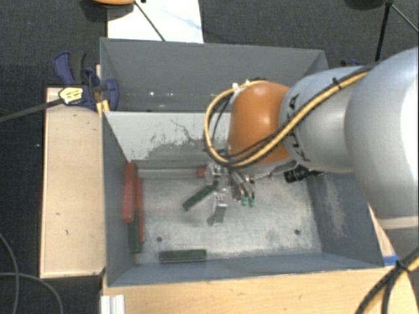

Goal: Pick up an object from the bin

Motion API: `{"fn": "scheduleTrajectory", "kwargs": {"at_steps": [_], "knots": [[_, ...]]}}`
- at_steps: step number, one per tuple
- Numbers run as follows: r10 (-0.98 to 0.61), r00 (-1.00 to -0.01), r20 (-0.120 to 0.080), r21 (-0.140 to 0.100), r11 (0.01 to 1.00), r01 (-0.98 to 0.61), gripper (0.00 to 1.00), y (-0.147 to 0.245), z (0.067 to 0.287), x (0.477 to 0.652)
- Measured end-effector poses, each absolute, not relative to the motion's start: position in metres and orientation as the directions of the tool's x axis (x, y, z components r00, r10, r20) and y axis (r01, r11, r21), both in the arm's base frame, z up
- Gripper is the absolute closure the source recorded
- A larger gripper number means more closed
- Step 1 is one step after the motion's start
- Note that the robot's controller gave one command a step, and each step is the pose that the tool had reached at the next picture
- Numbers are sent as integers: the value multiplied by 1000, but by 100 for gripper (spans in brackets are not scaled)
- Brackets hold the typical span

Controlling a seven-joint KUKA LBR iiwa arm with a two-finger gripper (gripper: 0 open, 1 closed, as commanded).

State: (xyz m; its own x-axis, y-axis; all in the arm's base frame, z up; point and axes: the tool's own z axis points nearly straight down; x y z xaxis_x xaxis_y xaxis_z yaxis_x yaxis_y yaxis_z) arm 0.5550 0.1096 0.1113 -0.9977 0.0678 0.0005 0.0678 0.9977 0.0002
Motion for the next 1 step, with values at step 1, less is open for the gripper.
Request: {"fn": "scheduleTrajectory", "kwargs": {"at_steps": [1], "knots": [[67,-998,0,0,998,67,100,110,111,555]]}}
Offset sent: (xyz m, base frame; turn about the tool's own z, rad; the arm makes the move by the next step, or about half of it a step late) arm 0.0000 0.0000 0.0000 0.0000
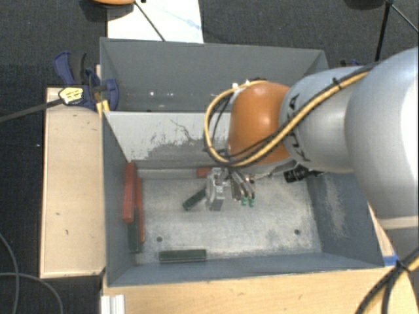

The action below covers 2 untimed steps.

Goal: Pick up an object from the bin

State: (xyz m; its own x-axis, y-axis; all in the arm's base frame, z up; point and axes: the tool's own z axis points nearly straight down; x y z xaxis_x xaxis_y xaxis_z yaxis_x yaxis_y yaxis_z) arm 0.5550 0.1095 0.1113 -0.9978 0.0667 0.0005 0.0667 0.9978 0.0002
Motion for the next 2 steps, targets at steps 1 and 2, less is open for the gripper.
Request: {"fn": "scheduleTrajectory", "kwargs": {"at_steps": [1,2], "knots": [[66,-998,0,0,998,66,0,110,111,555],[65,-998,0,0,998,65,0,109,111,555]]}}
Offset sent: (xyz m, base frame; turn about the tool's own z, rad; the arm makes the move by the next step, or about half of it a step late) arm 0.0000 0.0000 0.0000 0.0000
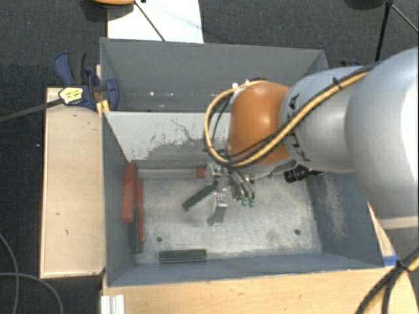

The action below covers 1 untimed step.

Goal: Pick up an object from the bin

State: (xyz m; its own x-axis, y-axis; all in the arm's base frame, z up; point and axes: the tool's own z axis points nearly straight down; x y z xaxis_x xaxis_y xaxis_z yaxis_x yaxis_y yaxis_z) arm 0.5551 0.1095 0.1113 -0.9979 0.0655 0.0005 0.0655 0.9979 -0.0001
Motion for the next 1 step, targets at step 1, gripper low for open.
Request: {"fn": "scheduleTrajectory", "kwargs": {"at_steps": [1], "knots": [[243,-970,-2,1,970,243,100,122,71,536]]}}
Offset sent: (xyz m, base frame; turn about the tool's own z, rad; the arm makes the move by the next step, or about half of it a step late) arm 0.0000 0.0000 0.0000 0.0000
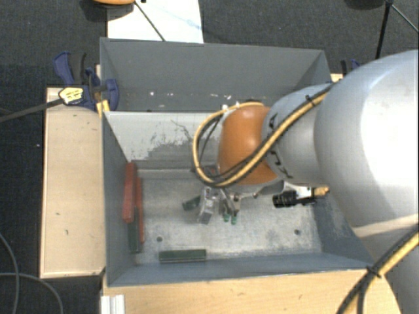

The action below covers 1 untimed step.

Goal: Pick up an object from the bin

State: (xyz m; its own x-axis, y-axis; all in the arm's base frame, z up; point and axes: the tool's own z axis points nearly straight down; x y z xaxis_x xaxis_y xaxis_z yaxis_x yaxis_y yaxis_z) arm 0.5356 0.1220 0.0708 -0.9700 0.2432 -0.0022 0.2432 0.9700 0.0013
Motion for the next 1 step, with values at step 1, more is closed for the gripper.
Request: {"fn": "scheduleTrajectory", "kwargs": {"at_steps": [1], "knots": [[243,-970,-2,1,970,243,0,122,70,535]]}}
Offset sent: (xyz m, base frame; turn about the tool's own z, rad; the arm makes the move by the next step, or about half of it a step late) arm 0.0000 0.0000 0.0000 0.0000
